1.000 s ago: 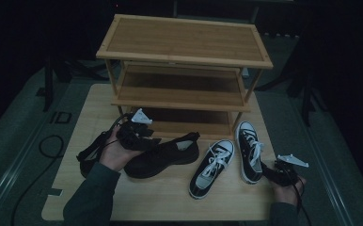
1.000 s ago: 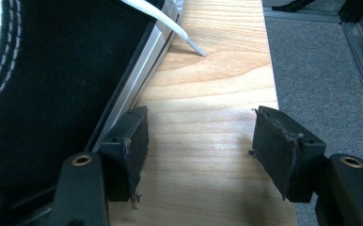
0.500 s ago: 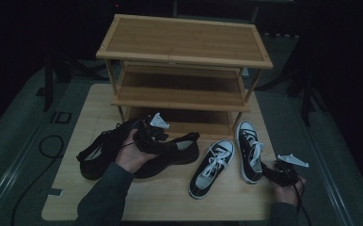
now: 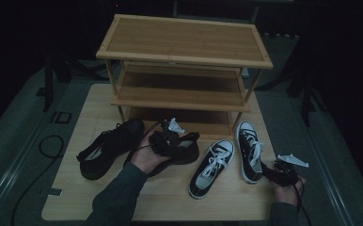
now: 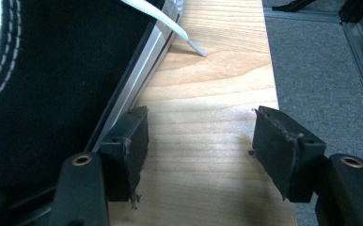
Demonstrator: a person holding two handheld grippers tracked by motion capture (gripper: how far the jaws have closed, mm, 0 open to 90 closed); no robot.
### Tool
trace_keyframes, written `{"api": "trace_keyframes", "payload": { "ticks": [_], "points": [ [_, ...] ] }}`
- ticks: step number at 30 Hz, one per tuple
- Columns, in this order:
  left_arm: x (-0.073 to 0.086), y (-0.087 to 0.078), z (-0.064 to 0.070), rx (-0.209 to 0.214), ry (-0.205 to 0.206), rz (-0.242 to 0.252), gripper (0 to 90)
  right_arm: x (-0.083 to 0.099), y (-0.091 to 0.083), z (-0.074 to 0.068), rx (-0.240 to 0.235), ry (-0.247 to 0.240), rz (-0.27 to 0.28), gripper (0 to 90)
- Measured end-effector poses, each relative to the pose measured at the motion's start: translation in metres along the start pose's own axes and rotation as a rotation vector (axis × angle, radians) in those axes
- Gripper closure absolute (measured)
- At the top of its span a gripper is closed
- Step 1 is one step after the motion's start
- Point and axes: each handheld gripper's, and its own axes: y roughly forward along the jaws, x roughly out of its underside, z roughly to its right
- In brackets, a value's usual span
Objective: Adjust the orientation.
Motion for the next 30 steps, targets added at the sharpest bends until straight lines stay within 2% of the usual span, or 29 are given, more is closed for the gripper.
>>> {"api": "trace_keyframes", "payload": {
  "ticks": [7, 11, 16, 17, 18, 23, 30],
  "points": [
    [-0.008, 0.022, 0.001, -0.024, -0.008, -0.045, 68.9, 0.0, 0.0, 0.0, -0.001, -0.002, -0.001, 35.8],
    [-0.009, 0.033, 0.003, -0.019, -0.012, -0.079, 69.7, 0.0, 0.0, 0.0, -0.002, -0.002, -0.001, 35.7],
    [-0.009, 0.043, 0.004, -0.008, -0.007, -0.104, 78.4, 0.0, 0.0, 0.0, -0.003, -0.004, -0.001, 35.8],
    [-0.009, 0.044, 0.005, -0.014, -0.004, -0.104, 86.5, 0.0, 0.0, 0.0, -0.003, -0.004, -0.001, 35.8],
    [-0.009, 0.043, 0.005, -0.009, -0.008, -0.103, 87.2, 0.0, 0.0, 0.0, -0.003, -0.003, -0.001, 35.8],
    [-0.009, 0.041, 0.007, -0.013, 0.005, -0.099, 87.8, 0.0, 0.0, 0.0, -0.004, -0.003, 0.0, 35.8],
    [-0.005, 0.03, 0.013, -0.025, 0.046, -0.096, 87.8, 0.0, 0.0, 0.0, -0.005, -0.002, 0.0, 35.8]
  ]
}}
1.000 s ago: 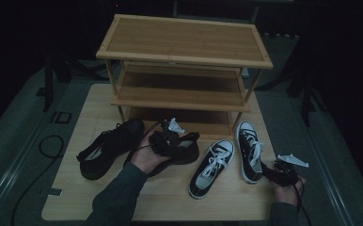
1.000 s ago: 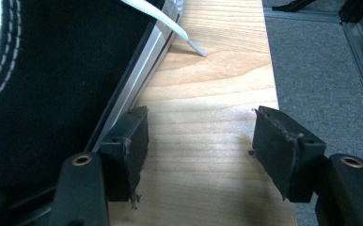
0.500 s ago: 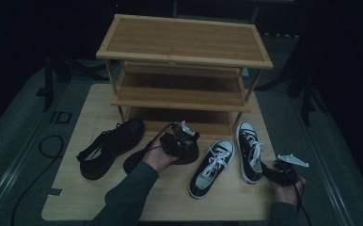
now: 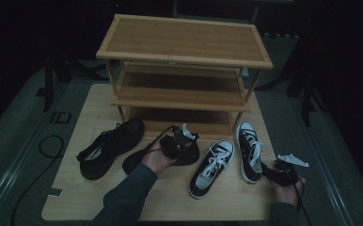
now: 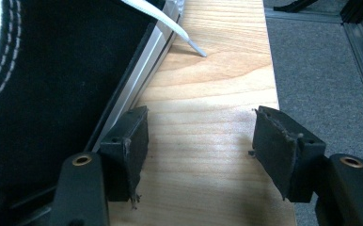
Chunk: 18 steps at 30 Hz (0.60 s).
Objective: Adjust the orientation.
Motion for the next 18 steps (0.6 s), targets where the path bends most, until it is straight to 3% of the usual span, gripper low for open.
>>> {"api": "trace_keyframes", "payload": {
  "ticks": [14, 18],
  "points": [
    [0.027, -0.027, 0.014, 0.023, 0.023, 0.03, 87.7, 0.0, 0.0, 0.0, 0.0, 0.0, -0.001, 35.8],
    [0.035, -0.034, 0.016, 0.035, 0.014, 0.045, 87.7, 0.0, 0.0, 0.0, 0.0, 0.0, -0.001, 35.8]
  ]
}}
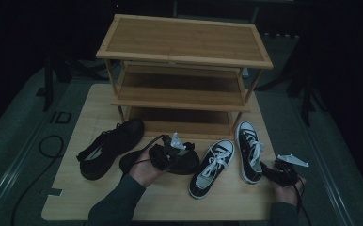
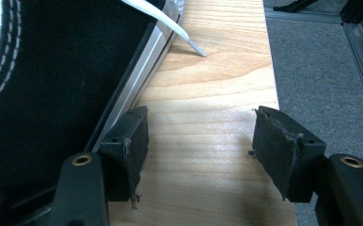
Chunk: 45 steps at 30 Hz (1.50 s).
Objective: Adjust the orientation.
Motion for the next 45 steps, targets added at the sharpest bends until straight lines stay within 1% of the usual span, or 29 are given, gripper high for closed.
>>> {"api": "trace_keyframes", "payload": {
  "ticks": [7, 10, 18, 22, 24, 26, 27, 29, 32, 34, 35, 36, 41, 44, 45],
  "points": [
    [0.011, -0.012, 0.007, 0.002, 0.004, 0.005, 87.6, 0.0, 0.0, 0.0, 0.0, -0.001, 0.0, 35.8],
    [0.017, -0.017, 0.01, 0.005, 0.013, 0.006, 87.5, 0.0, 0.0, 0.0, 0.0, 0.0, 0.0, 35.8],
    [0.035, -0.03, 0.018, 0.023, 0.022, -0.009, 87.2, 0.0, 0.0, 0.0, 0.0, 0.0, 0.0, 35.8],
    [0.046, -0.033, 0.025, 0.026, 0.04, -0.028, 86.4, 0.0, 0.0, 0.0, 0.001, 0.0, 0.0, 35.8],
    [0.05, -0.032, 0.026, 0.034, 0.037, -0.036, 86.2, 0.0, 0.0, 0.0, 0.001, 0.0, 0.0, 35.8],
    [0.054, -0.031, 0.026, 0.042, 0.019, -0.034, 85.5, 0.0, 0.0, 0.0, 0.001, 0.0, 0.0, 35.8],
    [0.055, -0.03, 0.025, 0.045, 0.017, -0.044, 84.8, 0.0, 0.0, 0.0, 0.001, 0.0, 0.0, 35.9],
    [0.057, -0.028, 0.026, 0.059, 0.008, -0.04, 83.4, 0.0, 0.0, 0.0, 0.001, 0.0, 0.0, 35.9],
    [0.056, -0.027, 0.027, 0.055, 0.0, -0.035, 76.0, 0.0, 0.0, 0.0, 0.001, 0.001, 0.0, 35.9],
    [0.055, -0.028, 0.026, 0.052, -0.005, -0.033, 67.7, 0.0, 0.0, 0.0, 0.001, 0.0, 0.0, 35.9],
    [0.054, -0.031, 0.026, 0.041, -0.016, -0.023, 67.7, 0.0, 0.0, 0.0, 0.001, 0.0, 0.0, 35.9],
    [0.054, -0.033, 0.026, 0.031, -0.026, -0.019, 60.8, 0.0, 0.0, 0.0, 0.001, 0.0, 0.0, 35.9],
    [0.053, -0.04, 0.024, -0.014, -0.051, 0.016, 50.1, 0.0, 0.0, 0.0, 0.001, 0.0, 0.0, 35.8],
    [0.053, -0.043, 0.022, -0.053, -0.07, 0.017, 43.5, 0.0, 0.0, 0.0, 0.001, 0.001, 0.0, 35.8],
    [0.053, -0.044, 0.021, -0.057, -0.076, 0.02, 42.0, 0.0, 0.0, 0.0, 0.001, 0.001, 0.0, 35.9]
  ]
}}
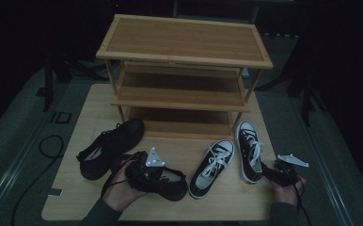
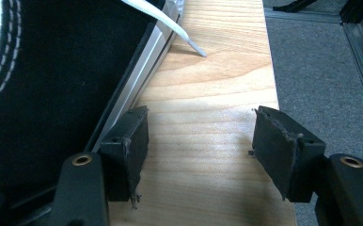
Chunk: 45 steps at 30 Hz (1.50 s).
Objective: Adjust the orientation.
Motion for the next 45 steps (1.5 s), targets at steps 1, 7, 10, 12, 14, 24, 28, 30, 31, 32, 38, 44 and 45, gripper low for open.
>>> {"api": "trace_keyframes", "payload": {
  "ticks": [1, 7, 10, 12, 14, 24, 28, 30, 31, 32, 38, 44, 45],
  "points": [
    [0.0, -0.001, -0.001, -0.002, -0.007, -0.001, 40.8, 0.0, 0.0, 0.0, 0.0, 0.0, 0.0, 35.8],
    [0.001, -0.005, -0.005, -0.064, -0.056, 0.011, 28.2, 0.0, 0.0, 0.0, 0.0, 0.0, 0.0, 35.9],
    [0.002, -0.007, -0.011, -0.1, -0.075, 0.005, 24.7, 0.0, 0.0, 0.0, 0.0, 0.0, 0.0, 35.9],
    [0.003, -0.006, -0.013, -0.132, -0.087, -0.007, 21.4, 0.0, 0.0, 0.0, 0.0, 0.0, 0.0, 35.9],
    [0.004, -0.004, -0.014, -0.146, -0.105, -0.018, 19.6, 0.0, 0.0, 0.0, 0.0, 0.0, 0.0, 35.9],
    [0.003, 0.01, -0.031, -0.072, -0.172, -0.03, 40.5, 0.0, 0.0, 0.0, 0.0, 0.0, 0.0, 35.9],
    [-0.002, 0.018, -0.034, -0.038, -0.173, -0.06, 48.5, 0.0, 0.0, 0.0, 0.0, 0.0, 0.0, 35.9],
    [-0.004, 0.022, -0.033, -0.033, -0.174, -0.076, 51.8, 0.0, 0.0, 0.0, 0.0, 0.0, 0.0, 35.8],
    [-0.005, 0.023, -0.033, -0.026, -0.172, -0.078, 55.6, 0.0, 0.0, 0.0, 0.0, 0.0, 0.0, 35.9],
    [-0.006, 0.024, -0.032, -0.033, -0.162, -0.092, 57.8, 0.0, 0.0, 0.0, 0.0, 0.0, 0.0, 35.8],
    [-0.016, 0.028, -0.025, -0.07, -0.059, -0.117, 83.2, 0.0, 0.0, 0.0, 0.0, 0.0, 0.0, 35.8],
    [-0.024, 0.03, -0.028, -0.058, -0.011, -0.121, 86.9, 0.0, 0.0, 0.0, 0.0, 0.0, 0.0, 35.8],
    [-0.025, 0.031, -0.028, -0.055, -0.006, -0.12, 86.9, 0.0, 0.0, 0.0, 0.0, 0.001, 0.0, 35.8]
  ]
}}
